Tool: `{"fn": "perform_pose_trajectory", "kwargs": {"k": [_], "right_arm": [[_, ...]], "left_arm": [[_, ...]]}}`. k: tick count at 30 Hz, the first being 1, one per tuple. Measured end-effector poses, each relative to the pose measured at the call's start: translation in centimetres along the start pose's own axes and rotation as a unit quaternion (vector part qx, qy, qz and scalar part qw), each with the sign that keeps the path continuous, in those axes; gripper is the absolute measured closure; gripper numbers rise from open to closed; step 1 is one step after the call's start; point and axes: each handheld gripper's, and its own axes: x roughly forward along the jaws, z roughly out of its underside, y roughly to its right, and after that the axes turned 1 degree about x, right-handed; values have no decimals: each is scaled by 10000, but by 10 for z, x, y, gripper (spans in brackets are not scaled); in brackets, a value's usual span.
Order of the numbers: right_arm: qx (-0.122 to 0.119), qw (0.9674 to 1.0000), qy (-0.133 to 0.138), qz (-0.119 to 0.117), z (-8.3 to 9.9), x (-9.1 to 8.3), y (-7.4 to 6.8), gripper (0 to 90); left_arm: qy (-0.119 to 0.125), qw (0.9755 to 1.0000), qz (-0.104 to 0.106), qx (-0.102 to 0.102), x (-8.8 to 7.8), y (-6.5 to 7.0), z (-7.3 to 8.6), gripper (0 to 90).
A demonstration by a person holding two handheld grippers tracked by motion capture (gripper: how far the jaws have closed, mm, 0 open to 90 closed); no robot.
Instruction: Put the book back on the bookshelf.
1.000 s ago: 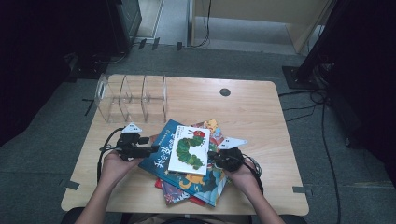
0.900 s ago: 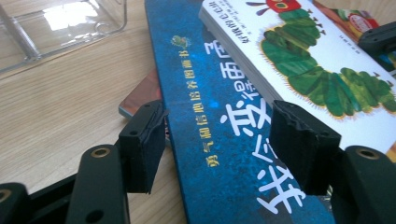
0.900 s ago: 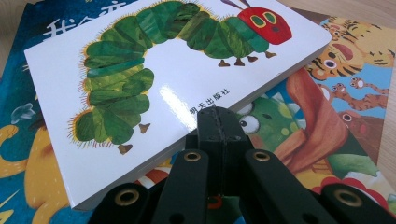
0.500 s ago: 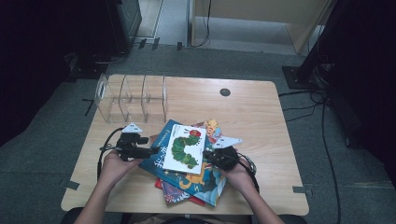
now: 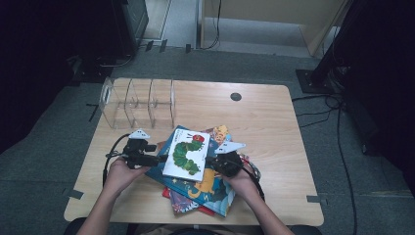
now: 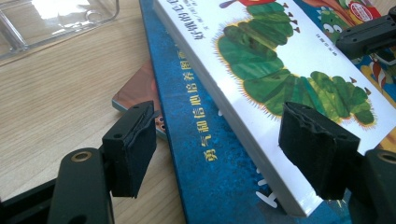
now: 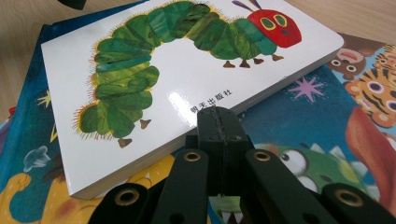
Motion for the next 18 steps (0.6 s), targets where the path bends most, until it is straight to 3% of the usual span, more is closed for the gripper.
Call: {"fn": "perform_pose_trajectory", "kwargs": {"k": [11,18], "right_arm": [[0,10000,7,-96,-10,14,-6,900],[-25,9998,-28,-177,-15,19,-8,900]], "left_arm": [[-290,9996,-30,46,10,-3,-6,283],[-312,9995,-3,-50,13,-6,-5,281]]}}
